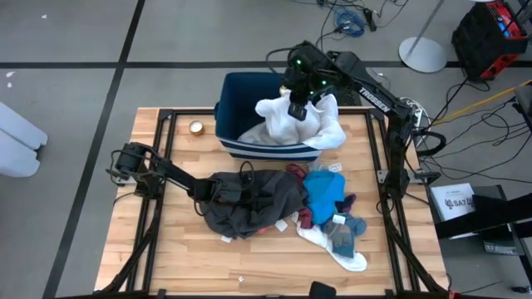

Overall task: Sort clothes
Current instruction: Put the white shirt into the blue bin

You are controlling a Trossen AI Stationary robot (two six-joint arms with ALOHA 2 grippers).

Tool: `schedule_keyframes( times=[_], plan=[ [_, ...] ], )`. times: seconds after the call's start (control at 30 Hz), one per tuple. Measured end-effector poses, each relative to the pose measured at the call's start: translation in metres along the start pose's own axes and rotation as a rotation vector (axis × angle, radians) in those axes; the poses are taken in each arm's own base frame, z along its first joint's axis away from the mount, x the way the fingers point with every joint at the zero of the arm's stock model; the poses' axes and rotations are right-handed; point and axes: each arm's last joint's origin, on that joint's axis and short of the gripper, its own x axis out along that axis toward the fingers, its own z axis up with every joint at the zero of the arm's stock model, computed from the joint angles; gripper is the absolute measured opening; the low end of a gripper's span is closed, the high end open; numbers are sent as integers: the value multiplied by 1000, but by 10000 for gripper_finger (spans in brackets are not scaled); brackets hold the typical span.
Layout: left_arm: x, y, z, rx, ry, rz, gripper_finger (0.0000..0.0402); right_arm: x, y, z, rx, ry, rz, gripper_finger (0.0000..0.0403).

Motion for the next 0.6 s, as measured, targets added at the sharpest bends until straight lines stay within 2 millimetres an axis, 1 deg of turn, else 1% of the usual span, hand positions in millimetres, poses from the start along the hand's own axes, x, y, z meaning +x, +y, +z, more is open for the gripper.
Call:
schedule_keyframes(
  times=[0.1, 0.2, 0.37, 0.47, 0.6],
  plan=[
    [0, 0, 0, -1, 0, 0, 145, 3, 3, 2, -21, 0, 2, 43],
    [0, 0, 0, -2, 0, 0, 145, 4, 5, 2, -27, 3, -12, 74],
    [0, 0, 0, -6, 0, 0, 145, 3, 3, 4, -45, 18, -167, 141],
    [0, 0, 0, -18, 0, 0, 145, -3, 2, 1, -53, 39, -239, 174],
    [0, 0, 0, -19, 0, 0, 145, -16, 5, -5, -9, 56, -240, 200]
  ],
)
